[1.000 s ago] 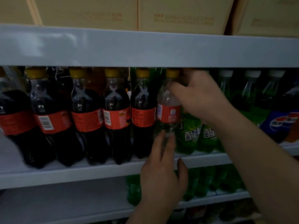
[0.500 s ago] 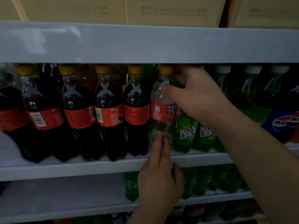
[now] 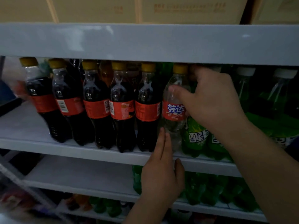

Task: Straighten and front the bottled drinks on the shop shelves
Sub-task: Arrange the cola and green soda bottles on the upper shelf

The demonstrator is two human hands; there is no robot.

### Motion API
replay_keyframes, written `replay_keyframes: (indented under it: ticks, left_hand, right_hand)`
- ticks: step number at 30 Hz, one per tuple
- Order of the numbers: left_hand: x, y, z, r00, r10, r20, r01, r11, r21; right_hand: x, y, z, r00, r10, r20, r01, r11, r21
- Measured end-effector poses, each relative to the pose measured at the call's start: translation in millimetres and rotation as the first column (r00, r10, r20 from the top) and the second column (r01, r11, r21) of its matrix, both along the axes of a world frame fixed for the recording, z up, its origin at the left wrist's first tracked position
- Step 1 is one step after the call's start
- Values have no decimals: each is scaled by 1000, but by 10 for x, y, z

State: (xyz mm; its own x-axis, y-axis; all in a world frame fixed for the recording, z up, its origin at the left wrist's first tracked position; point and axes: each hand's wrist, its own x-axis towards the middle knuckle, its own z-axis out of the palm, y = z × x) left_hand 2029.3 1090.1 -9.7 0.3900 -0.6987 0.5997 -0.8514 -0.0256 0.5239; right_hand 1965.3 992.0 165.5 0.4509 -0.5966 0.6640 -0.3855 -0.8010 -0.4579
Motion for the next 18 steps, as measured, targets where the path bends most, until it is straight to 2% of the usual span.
replay_keyframes:
  ticks: [4,6,9,11,14,18]
  left_hand:
    - [34,61,66,997,-25,-71,27,1000,16]
    - [103,151,123,992,-10,-123,10,1000,0]
    - [295,332,200,987,142,-68,-150,980,-128]
    - [463,408,253,955,292,-45,-295,932,-209]
    - [715,422,359,892,452,-2,-430,847,-313]
    - [981,342,502,857,512,66,-425,772,-473]
  right_hand:
    - [-32,6,-95,999,25,47,-24,999,-32]
    - [-73,67,-174,993,12,117,-5,998,-66]
    - [-89,259,-334,972,-25,232,76,974,-213]
    - [-32,391,-411,964,-12,264,89,956,-279]
    - [180,504,-329,966,20,257,40,973,-226]
    - [584,556,-164,984,-32,173,53,991,-122]
